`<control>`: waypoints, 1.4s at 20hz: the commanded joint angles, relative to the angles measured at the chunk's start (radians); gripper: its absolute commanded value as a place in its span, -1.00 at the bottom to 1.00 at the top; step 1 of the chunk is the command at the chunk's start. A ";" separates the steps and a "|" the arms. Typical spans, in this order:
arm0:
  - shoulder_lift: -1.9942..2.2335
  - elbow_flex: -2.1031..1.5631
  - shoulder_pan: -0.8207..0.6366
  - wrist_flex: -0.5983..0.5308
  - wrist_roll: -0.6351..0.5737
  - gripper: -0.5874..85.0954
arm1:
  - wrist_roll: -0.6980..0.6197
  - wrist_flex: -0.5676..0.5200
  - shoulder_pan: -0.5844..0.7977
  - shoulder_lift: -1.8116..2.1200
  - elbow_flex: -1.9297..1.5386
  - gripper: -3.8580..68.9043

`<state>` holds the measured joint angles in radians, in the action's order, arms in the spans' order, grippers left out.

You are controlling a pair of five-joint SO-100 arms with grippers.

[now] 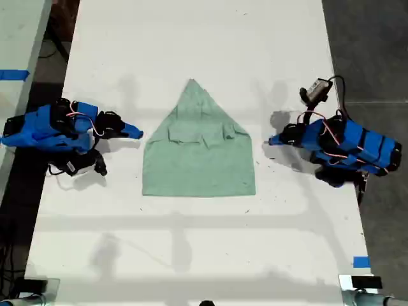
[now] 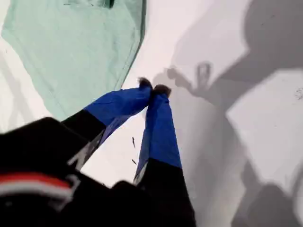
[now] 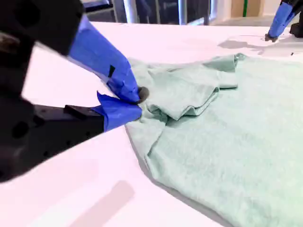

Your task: Fold t shirt

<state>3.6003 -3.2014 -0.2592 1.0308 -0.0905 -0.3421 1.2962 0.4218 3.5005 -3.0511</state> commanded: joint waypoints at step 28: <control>0.006 -0.011 -0.117 -0.008 0.015 -0.99 | 0.181 -0.402 -0.328 -1.483 0.756 -0.50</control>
<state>3.6003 -3.2060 -0.3559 1.0308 -0.0905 -0.1856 0.9127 0.1135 2.0494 -2.3639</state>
